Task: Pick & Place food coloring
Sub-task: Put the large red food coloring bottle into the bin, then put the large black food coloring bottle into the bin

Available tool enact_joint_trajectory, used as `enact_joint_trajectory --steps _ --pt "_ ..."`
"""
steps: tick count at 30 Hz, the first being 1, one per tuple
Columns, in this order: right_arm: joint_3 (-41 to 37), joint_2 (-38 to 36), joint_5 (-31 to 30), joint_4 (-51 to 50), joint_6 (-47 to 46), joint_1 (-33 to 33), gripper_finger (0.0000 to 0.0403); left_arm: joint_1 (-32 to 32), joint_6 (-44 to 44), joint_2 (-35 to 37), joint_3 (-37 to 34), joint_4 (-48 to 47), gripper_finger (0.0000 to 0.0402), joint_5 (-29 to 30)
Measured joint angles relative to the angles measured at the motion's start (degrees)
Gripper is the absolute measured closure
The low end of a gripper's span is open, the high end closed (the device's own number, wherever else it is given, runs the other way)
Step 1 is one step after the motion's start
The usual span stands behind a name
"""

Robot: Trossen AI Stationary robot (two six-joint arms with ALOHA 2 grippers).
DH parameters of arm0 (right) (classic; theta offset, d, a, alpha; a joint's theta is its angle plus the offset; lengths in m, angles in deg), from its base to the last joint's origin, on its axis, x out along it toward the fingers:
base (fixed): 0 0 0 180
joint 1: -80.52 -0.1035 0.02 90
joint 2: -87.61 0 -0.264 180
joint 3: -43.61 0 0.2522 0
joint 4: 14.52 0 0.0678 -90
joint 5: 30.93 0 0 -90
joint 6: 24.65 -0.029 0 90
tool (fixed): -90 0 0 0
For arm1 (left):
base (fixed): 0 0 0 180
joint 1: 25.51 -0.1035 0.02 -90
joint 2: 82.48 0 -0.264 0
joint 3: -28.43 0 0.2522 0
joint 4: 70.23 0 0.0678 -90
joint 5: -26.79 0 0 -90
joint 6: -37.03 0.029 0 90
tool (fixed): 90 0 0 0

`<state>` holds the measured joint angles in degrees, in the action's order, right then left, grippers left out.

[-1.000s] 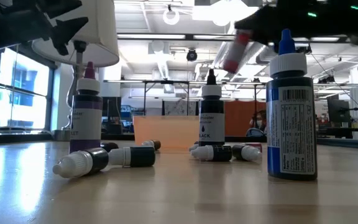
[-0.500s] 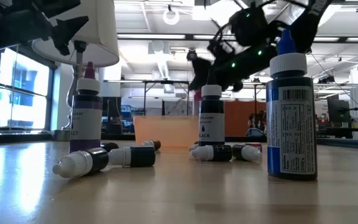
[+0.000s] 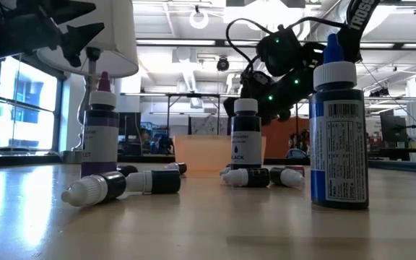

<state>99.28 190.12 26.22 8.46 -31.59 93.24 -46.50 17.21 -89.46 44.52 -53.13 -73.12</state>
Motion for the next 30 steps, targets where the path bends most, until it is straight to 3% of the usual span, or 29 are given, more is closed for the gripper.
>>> enact_joint_trajectory --steps 6,15,21,24,30 --pt "0.0 0.0 5.5 -0.9 -3.3 1.8 0.0259 0.0 0.0 0.0 0.0 -1.0 0.0185 0.0" --pt "0.0 -0.8 5.4 -0.9 -1.5 3.8 0.0211 0.0 0.0 0.0 0.0 -1.0 0.0185 0.1" --pt "0.0 -10.0 6.3 -1.2 4.3 2.9 0.0201 0.0 0.0 0.0 0.0 -0.9 0.0185 0.1" --pt "0.1 -17.3 14.0 -4.1 4.5 0.9 0.0203 0.0 0.0 0.0 0.0 -0.9 0.0185 0.1" --pt "0.1 -25.9 37.9 -15.8 5.6 -7.4 0.0211 0.0 0.0 0.0 0.0 -0.9 0.0185 0.1"
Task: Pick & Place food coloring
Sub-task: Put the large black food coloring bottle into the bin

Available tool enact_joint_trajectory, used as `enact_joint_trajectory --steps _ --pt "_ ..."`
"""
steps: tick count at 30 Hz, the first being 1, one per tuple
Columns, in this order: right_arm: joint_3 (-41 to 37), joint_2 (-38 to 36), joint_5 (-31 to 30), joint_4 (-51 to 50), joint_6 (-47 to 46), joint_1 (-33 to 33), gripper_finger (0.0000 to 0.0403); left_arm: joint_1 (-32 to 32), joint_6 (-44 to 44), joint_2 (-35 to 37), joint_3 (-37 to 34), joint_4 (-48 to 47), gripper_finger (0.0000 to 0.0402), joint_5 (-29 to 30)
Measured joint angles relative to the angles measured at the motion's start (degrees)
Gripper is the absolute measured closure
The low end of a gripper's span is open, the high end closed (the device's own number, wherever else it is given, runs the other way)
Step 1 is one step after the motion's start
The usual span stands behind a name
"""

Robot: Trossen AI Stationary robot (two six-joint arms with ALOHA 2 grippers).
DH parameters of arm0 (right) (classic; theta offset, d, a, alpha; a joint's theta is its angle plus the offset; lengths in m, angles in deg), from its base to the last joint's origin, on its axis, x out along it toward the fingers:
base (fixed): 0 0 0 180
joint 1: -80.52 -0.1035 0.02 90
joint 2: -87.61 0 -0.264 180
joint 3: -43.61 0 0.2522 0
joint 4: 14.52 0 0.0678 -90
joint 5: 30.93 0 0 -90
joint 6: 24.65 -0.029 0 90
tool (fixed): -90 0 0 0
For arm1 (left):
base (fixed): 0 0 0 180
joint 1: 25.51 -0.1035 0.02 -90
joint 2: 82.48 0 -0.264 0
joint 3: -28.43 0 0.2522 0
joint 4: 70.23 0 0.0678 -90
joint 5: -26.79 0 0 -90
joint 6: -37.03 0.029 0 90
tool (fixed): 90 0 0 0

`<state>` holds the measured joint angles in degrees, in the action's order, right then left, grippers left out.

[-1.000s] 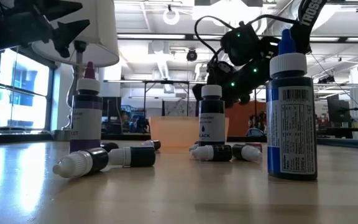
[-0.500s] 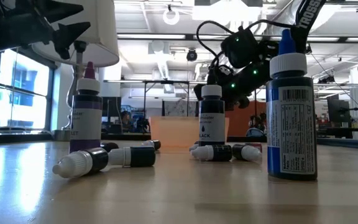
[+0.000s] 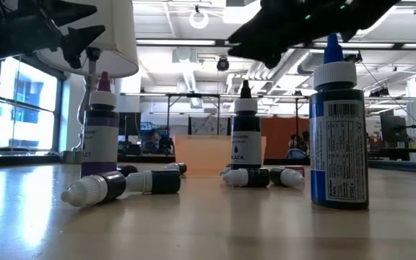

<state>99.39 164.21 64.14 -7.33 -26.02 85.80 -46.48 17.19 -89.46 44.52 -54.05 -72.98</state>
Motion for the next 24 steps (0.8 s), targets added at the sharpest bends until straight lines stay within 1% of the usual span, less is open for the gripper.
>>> enact_joint_trajectory --steps 2,4,7,10,13,16,19,24 --pt "0.0 0.1 4.2 -2.4 0.5 -3.7 0.0215 0.0 0.0 0.0 0.0 0.0 0.0185 0.0" --pt "-0.1 1.6 4.8 -2.7 2.4 -7.6 0.0218 0.0 0.0 0.0 0.0 0.0 0.0185 0.0" --pt "-0.1 5.6 1.3 -1.2 5.6 -12.4 0.0224 0.0 0.0 0.0 0.0 0.0 0.0185 0.0" --pt "-0.1 10.6 -1.4 2.5 6.3 -15.6 0.0230 0.0 0.0 0.0 0.0 0.0 0.0185 0.0" --pt "-0.1 14.9 -1.9 6.8 6.4 -17.3 0.0237 0.0 0.0 0.0 0.0 0.0 0.0185 -0.1" --pt "-0.1 18.0 -5.3 9.0 6.4 -17.9 0.0242 0.0 0.0 0.0 0.0 0.0 0.0185 -0.1" --pt "-0.1 19.6 -7.9 8.9 5.7 -17.8 0.0247 0.0 0.0 0.0 0.0 0.0 0.0185 -0.1" --pt "-0.1 20.6 -7.7 8.7 3.7 -17.6 0.0252 0.0 0.0 0.0 0.0 0.0 0.0185 -0.2"
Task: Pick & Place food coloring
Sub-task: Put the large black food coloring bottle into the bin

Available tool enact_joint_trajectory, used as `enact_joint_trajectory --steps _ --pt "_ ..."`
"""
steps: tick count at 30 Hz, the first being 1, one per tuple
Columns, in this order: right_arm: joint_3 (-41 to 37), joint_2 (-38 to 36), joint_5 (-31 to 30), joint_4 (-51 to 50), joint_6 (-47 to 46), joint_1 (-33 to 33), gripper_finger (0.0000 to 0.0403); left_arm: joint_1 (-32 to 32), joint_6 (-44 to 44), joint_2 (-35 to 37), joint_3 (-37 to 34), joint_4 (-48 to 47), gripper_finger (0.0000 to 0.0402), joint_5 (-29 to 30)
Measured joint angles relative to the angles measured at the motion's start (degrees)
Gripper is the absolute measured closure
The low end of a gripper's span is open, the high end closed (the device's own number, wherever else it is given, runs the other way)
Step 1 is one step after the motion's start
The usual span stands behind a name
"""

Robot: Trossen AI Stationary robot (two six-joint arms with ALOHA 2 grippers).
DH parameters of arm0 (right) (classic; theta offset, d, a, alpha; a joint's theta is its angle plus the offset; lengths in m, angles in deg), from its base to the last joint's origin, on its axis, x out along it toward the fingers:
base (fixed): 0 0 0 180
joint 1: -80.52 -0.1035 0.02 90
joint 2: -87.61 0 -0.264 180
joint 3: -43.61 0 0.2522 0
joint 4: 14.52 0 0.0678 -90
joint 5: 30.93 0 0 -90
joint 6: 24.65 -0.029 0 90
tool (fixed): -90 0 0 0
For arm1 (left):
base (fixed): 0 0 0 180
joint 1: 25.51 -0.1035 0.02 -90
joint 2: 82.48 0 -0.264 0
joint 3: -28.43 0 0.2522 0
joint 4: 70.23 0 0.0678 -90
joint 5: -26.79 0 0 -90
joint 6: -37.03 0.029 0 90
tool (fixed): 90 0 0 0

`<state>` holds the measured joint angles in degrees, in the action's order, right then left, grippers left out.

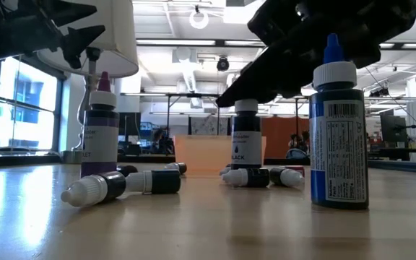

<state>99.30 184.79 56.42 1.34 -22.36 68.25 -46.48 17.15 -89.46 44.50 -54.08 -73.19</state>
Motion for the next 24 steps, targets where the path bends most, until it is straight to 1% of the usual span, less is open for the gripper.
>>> enact_joint_trajectory --steps 5,7,13,21,24 --pt "0.0 0.1 -1.5 -1.0 -0.8 0.0 0.0252 0.0 0.0 0.0 0.0 0.0 0.0185 0.0" --pt "0.0 0.1 -2.2 -1.1 -0.8 0.1 0.0257 0.0 0.0 0.0 0.0 0.0 0.0185 0.0" --pt "0.0 0.0 -2.5 -1.8 -0.8 0.3 0.0303 0.0 0.0 0.0 0.0 0.0 0.0185 0.0" --pt "0.0 0.0 -2.2 -1.1 -3.5 0.4 0.0303 0.0 0.0 0.0 0.0 0.0 0.0185 0.0" --pt "-0.1 0.2 -4.6 2.6 -1.7 0.3 0.0299 0.0 0.0 0.0 0.0 0.0 0.0185 0.1"
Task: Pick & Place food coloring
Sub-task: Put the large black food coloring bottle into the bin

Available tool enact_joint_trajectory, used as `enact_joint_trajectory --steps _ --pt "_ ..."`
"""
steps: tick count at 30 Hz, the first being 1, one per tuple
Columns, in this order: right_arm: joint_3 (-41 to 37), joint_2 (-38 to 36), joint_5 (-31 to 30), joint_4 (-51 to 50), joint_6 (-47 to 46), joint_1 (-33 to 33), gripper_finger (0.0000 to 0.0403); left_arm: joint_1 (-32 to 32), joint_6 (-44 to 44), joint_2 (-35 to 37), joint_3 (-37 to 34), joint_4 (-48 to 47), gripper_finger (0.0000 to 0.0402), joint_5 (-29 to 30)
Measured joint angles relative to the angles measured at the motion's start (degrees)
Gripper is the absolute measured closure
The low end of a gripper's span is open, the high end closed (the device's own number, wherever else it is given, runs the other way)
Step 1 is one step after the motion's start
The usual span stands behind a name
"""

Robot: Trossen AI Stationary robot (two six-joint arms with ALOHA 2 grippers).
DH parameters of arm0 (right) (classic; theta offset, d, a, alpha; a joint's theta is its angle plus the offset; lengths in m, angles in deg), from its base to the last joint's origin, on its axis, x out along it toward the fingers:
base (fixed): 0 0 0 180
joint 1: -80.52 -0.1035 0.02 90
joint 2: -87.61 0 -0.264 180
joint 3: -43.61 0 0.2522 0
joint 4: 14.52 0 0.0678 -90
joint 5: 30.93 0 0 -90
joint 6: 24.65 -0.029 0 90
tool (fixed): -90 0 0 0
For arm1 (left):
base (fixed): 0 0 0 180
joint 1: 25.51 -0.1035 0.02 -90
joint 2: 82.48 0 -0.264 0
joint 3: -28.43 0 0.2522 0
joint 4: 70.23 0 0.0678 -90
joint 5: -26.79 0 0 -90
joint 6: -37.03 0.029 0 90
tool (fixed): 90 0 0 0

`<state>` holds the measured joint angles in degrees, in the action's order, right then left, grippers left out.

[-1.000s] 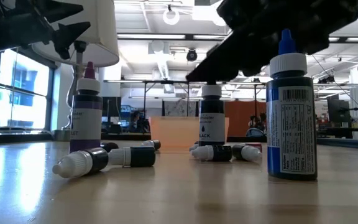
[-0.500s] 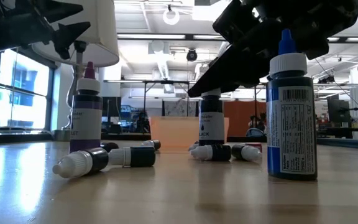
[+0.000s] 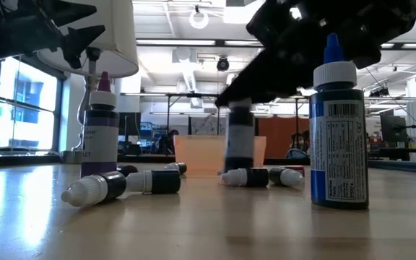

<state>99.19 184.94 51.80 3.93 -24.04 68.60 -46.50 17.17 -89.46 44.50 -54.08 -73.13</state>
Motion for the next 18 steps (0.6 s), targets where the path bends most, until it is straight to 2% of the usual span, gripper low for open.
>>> enact_joint_trajectory --steps 5,7,11,13,15,18 --pt "0.0 -0.6 -7.5 10.8 0.7 0.8 0.0301 0.0 0.0 0.0 0.0 0.0 0.0185 0.3" --pt "0.0 -1.9 -14.1 11.4 2.5 1.3 0.0302 0.0 0.0 0.0 0.0 0.0 0.0185 0.4" --pt "0.1 -5.5 -32.0 7.5 8.9 3.0 0.0298 0.0 0.0 0.0 0.0 0.0 0.0185 0.4" --pt "0.1 -6.9 -37.7 4.6 9.7 4.9 0.0298 0.0 0.0 0.0 0.0 0.0 0.0185 0.4" --pt "0.1 -7.6 -38.9 2.1 7.8 7.3 0.0300 0.0 0.0 0.0 0.0 0.0 0.0185 0.4" --pt "0.1 -7.7 -31.8 -2.1 0.4 12.0 0.0302 0.0 0.0 0.0 0.0 0.0 0.0185 0.4"
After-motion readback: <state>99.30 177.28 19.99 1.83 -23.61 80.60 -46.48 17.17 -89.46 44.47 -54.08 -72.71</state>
